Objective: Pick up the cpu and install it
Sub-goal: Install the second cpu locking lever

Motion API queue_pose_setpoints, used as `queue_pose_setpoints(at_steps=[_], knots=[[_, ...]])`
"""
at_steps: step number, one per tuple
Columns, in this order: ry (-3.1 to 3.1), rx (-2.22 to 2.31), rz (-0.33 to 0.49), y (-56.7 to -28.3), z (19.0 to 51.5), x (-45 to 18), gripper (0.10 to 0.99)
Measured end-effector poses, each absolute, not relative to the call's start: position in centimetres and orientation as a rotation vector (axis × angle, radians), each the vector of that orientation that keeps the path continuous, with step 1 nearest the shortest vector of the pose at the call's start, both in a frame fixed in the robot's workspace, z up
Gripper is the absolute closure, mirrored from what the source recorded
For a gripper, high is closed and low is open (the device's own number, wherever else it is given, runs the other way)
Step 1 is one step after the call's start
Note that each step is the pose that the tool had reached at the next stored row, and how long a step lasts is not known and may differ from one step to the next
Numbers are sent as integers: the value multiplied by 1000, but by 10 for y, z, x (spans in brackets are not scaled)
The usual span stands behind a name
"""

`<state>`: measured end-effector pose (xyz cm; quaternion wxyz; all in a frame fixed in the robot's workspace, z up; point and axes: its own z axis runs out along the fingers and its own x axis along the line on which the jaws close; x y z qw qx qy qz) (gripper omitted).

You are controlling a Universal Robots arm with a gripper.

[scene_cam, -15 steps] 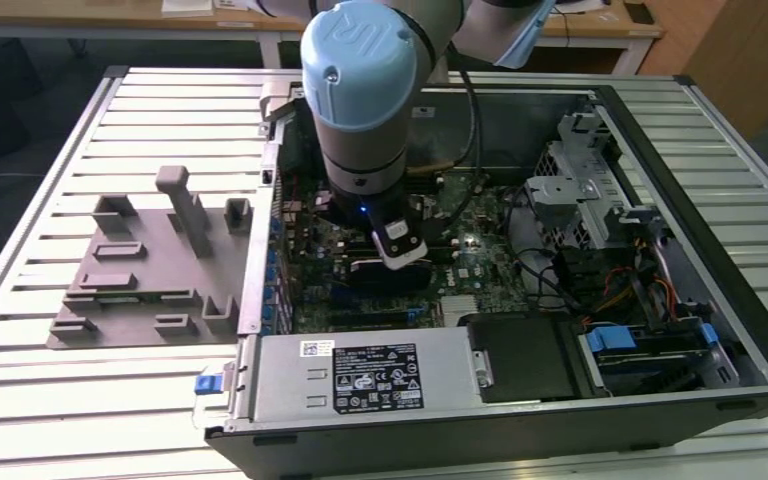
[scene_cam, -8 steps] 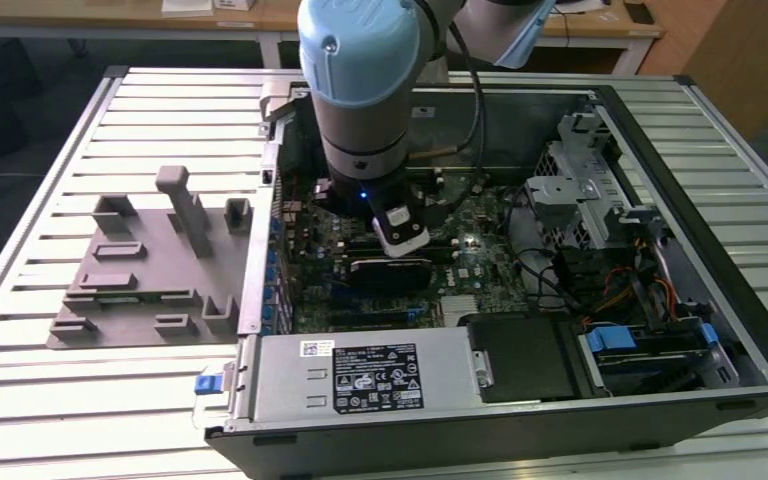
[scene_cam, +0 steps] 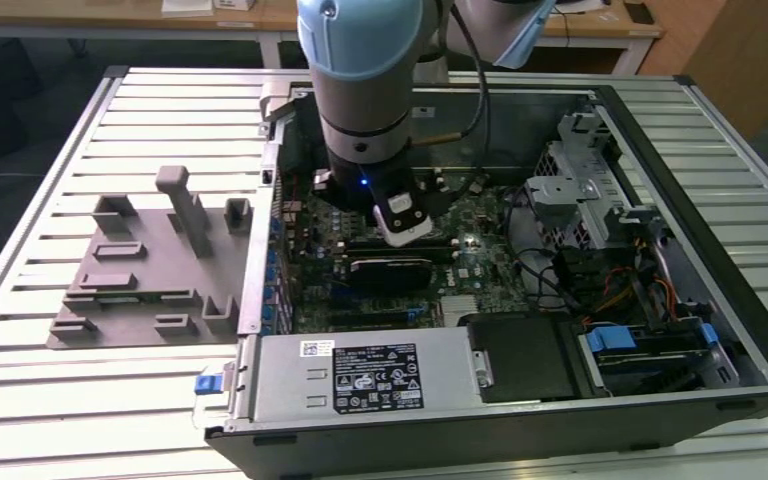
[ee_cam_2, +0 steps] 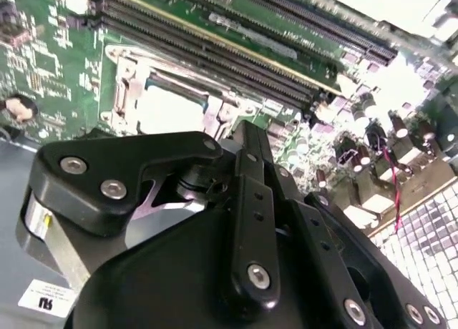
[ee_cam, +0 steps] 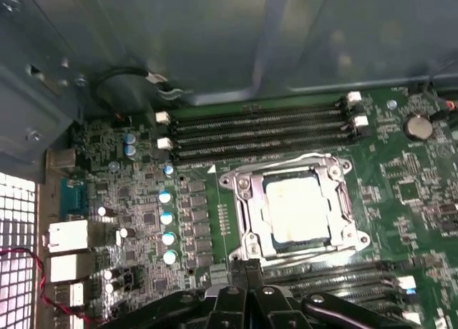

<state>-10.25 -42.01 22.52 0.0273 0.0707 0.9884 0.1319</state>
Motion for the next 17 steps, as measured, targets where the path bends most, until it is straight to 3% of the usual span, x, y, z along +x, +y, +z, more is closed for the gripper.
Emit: queue_pose_setpoints(at_steps=[17], knots=[[3054, 249, 299, -399, 224, -76, 980]])
